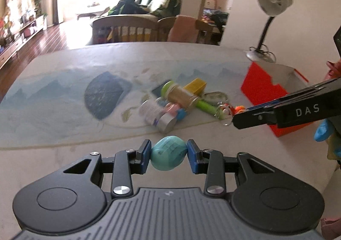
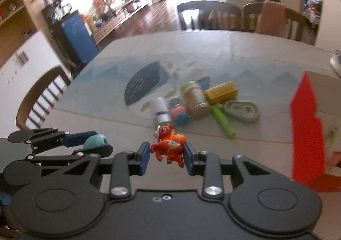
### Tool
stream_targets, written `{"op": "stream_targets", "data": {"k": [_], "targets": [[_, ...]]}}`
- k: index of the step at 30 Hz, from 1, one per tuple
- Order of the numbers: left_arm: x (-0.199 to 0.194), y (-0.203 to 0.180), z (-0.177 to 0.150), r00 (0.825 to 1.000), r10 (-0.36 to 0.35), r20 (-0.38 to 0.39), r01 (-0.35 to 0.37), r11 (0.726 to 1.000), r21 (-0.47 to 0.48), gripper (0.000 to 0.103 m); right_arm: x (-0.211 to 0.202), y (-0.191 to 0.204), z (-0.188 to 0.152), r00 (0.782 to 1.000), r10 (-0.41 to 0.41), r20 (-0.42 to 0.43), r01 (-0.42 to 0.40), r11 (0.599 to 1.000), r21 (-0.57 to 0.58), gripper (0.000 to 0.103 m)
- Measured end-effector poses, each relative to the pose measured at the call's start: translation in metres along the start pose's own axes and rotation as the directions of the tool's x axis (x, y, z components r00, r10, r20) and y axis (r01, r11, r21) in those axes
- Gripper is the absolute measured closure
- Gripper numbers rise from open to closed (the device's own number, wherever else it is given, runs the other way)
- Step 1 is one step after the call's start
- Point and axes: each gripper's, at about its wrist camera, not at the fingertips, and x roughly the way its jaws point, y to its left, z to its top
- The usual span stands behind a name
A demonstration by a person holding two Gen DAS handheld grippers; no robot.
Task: Organize rigid objects
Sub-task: 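Lift both held items and carry them over the red box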
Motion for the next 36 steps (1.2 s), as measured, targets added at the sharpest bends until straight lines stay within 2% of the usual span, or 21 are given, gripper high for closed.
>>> {"op": "stream_targets", "data": {"k": [6, 12, 25, 36], "targets": [[-0.012, -0.023, 0.023, 0.999, -0.034, 0.031, 0.032, 0.997, 0.071, 0.067, -0.037, -0.021, -0.002, 0.997, -0.041, 0.070, 0.036, 0.997, 0.061, 0.071], [-0.007, -0.048, 0.044, 0.997, -0.065, 0.040, 0.061, 0.992, 0.112, 0.067, -0.063, -0.053, -0.007, 0.990, -0.085, 0.112, 0.073, 0.991, 0.113, 0.071], [0.034, -0.142, 0.088, 0.991, -0.129, 0.039, 0.119, 0.975, 0.190, 0.067, -0.097, -0.146, -0.011, 0.981, -0.146, 0.128, 0.124, 0.979, 0.162, 0.071], [0.088, -0.221, 0.116, 0.986, -0.162, -0.029, 0.164, 0.957, 0.240, 0.067, -0.105, -0.224, -0.010, 0.978, -0.160, 0.134, 0.130, 0.970, 0.205, 0.071]]}}
